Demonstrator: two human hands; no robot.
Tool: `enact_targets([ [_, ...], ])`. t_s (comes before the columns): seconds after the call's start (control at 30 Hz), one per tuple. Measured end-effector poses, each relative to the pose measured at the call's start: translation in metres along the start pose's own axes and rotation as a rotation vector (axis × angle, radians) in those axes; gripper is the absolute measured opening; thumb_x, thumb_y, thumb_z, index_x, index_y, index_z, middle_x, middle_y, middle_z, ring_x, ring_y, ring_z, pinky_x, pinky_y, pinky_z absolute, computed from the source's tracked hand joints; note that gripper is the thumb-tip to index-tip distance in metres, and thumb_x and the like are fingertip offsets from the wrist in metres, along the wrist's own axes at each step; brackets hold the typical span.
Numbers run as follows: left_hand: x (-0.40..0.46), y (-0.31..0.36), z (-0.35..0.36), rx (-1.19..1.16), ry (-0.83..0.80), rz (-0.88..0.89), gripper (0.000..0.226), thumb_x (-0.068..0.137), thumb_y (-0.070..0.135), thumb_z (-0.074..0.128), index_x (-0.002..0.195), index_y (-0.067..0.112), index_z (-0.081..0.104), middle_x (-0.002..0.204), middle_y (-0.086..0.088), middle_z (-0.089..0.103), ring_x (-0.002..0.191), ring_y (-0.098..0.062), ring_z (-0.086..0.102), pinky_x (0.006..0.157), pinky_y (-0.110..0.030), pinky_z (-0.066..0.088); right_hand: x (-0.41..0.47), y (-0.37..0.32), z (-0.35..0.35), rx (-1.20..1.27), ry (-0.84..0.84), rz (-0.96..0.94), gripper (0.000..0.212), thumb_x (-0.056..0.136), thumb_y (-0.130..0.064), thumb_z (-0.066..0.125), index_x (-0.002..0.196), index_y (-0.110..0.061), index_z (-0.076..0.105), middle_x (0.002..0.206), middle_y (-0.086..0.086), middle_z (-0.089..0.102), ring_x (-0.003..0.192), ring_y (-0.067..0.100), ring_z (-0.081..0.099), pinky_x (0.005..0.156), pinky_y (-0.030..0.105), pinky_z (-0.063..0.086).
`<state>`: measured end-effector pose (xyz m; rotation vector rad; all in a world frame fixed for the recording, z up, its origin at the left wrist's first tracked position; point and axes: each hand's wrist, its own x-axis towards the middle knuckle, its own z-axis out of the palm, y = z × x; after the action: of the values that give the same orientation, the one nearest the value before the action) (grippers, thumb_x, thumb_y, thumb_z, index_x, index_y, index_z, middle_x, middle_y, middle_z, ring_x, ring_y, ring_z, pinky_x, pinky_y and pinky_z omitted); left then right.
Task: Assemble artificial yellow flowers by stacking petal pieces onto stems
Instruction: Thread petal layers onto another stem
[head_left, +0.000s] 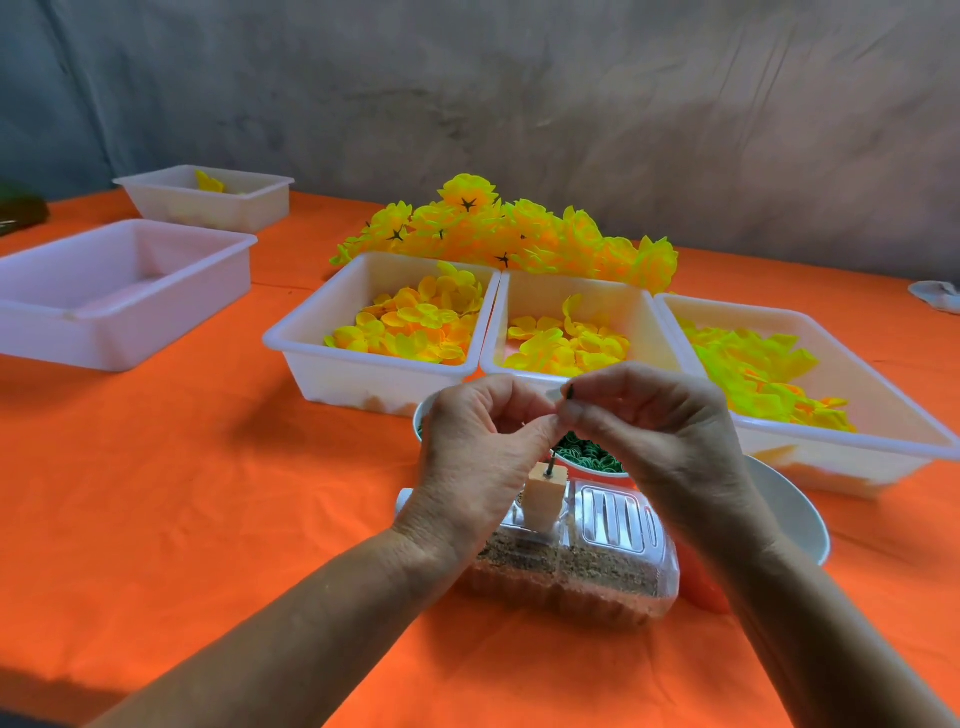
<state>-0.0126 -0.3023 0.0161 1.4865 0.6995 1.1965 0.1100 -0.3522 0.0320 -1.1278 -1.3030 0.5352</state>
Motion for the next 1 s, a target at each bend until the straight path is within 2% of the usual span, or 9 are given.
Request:
enact_targets([
  [0.1,-0.002,-0.003,-0.001,0.003,-0.029,-0.008,0.012,0.075,0.008,0.075,0.069,0.007,0.065,0.063,-0.005,0.063,0.051,-0.004,0.051,0.052,-0.019,0.042,-0.004,0.005,0.001,0.051,0.033,0.058,0.018,0.07,0.006,0.072,0.073,-0.012,0.072,0.073,0.009,0.073,0.068,0.017,0.066,0.07,0.038,0.056],
  [0.2,-0.003,-0.004,-0.003,-0.017,-0.059,-0.018,0.012,0.076,0.003,0.073,0.069,0.007,0.065,0.065,-0.003,0.063,0.051,-0.003,0.051,0.052,-0.017,0.041,-0.005,0.007,0.001,0.058,0.034,0.076,0.012,0.07,0.005,0.071,0.077,-0.005,0.071,0.074,0.009,0.073,0.067,0.015,0.066,0.067,0.032,0.056],
  [0.27,-0.004,-0.004,-0.006,-0.017,-0.062,-0.012,0.013,0.076,-0.003,0.071,0.07,0.007,0.066,0.065,-0.003,0.064,0.053,-0.003,0.053,0.052,-0.016,0.042,-0.007,0.008,0.001,0.064,0.016,0.095,0.011,0.07,0.001,0.072,0.077,-0.007,0.072,0.074,0.01,0.073,0.065,0.016,0.066,0.064,0.03,0.055],
  [0.4,-0.004,-0.005,-0.011,0.002,-0.024,-0.002,0.019,0.078,-0.01,0.066,0.075,0.009,0.066,0.077,-0.017,0.069,0.061,-0.011,0.059,0.056,-0.02,0.05,-0.012,0.014,0.002,0.064,-0.008,0.126,0.008,0.064,-0.013,0.074,0.072,-0.013,0.075,0.074,0.009,0.074,0.067,0.015,0.067,0.068,0.028,0.056],
  [0.53,-0.003,-0.004,-0.015,0.035,0.004,-0.006,0.021,0.078,-0.007,0.067,0.073,0.012,0.065,0.07,-0.008,0.067,0.058,-0.009,0.057,0.054,-0.019,0.049,-0.017,0.021,0.001,-0.047,-0.027,0.169,0.008,0.069,-0.009,0.076,0.075,-0.014,0.075,0.07,0.005,0.073,0.062,0.009,0.065,0.062,0.021,0.052],
  [0.6,0.0,-0.004,-0.018,0.024,0.038,-0.023,0.021,0.078,-0.007,0.067,0.072,0.013,0.065,0.067,-0.004,0.065,0.056,-0.007,0.057,0.054,-0.017,0.05,-0.018,0.022,0.0,-0.059,-0.029,0.19,0.007,0.071,-0.008,0.076,0.076,-0.013,0.074,0.064,0.0,0.071,0.053,0.002,0.061,0.052,0.011,0.045],
  [0.67,0.005,-0.005,-0.023,0.054,0.07,-0.025,0.022,0.079,-0.007,0.067,0.073,0.014,0.065,0.064,0.0,0.064,0.055,-0.006,0.056,0.054,-0.016,0.049,-0.018,0.023,0.0,-0.088,-0.027,0.182,0.009,0.073,-0.006,0.075,0.075,-0.014,0.073,0.061,-0.001,0.07,0.049,-0.001,0.058,0.048,0.008,0.04],
  [0.8,0.014,-0.005,-0.03,0.105,0.099,-0.018,0.022,0.08,-0.007,0.066,0.075,0.015,0.064,0.062,0.001,0.061,0.052,-0.004,0.055,0.053,-0.014,0.048,-0.018,0.023,0.002,-0.174,-0.004,0.122,0.017,0.074,-0.006,0.076,0.071,-0.022,0.071,0.064,0.0,0.07,0.051,0.003,0.058,0.049,0.012,0.042],
  [1.0,0.021,-0.014,-0.03,0.132,0.091,-0.034,0.021,0.081,-0.006,0.065,0.075,0.014,0.064,0.064,-0.001,0.062,0.052,-0.001,0.056,0.052,-0.012,0.046,-0.023,0.025,0.004,-0.271,0.029,0.032,0.019,0.074,-0.007,0.076,0.07,-0.025,0.071,0.069,0.0,0.069,0.061,0.003,0.059,0.06,0.023,0.046],
])
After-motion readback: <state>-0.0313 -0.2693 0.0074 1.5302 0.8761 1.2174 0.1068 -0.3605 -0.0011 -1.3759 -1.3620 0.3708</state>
